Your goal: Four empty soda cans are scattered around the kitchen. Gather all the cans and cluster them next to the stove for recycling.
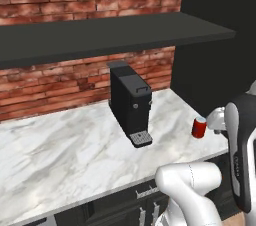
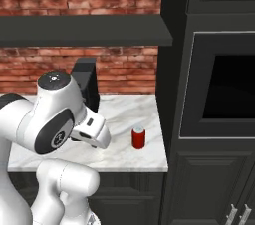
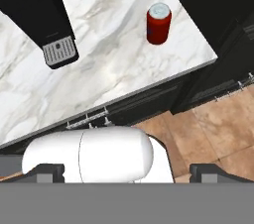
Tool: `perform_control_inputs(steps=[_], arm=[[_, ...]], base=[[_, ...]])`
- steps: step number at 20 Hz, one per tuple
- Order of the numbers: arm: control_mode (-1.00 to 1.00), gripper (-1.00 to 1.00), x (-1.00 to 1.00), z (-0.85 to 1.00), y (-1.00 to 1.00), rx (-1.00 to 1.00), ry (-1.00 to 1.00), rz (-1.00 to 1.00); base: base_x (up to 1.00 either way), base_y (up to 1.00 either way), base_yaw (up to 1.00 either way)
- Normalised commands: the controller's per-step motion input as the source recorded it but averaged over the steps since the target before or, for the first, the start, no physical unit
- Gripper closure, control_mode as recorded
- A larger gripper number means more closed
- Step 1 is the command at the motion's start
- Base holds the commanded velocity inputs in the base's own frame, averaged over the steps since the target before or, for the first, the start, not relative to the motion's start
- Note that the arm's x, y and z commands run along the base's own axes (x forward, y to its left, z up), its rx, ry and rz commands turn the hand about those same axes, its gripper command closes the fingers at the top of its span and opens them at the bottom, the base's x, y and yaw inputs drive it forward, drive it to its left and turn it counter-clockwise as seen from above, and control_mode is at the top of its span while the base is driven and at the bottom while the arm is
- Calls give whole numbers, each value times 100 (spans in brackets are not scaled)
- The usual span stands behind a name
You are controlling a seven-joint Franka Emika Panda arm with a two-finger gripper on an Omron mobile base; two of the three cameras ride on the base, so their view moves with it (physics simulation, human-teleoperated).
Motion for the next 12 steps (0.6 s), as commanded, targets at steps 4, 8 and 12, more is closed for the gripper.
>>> perform_control_inputs(steps=[4,8,12], arm=[[-100,-100,15,-9,-4,0,0,-6],[-100,-100,13,-5,-14,0,0,-5],[-100,-100,21,0,-20,0,2,-1]], base=[[0,0,0],[0,0,0],[0,0,0]])
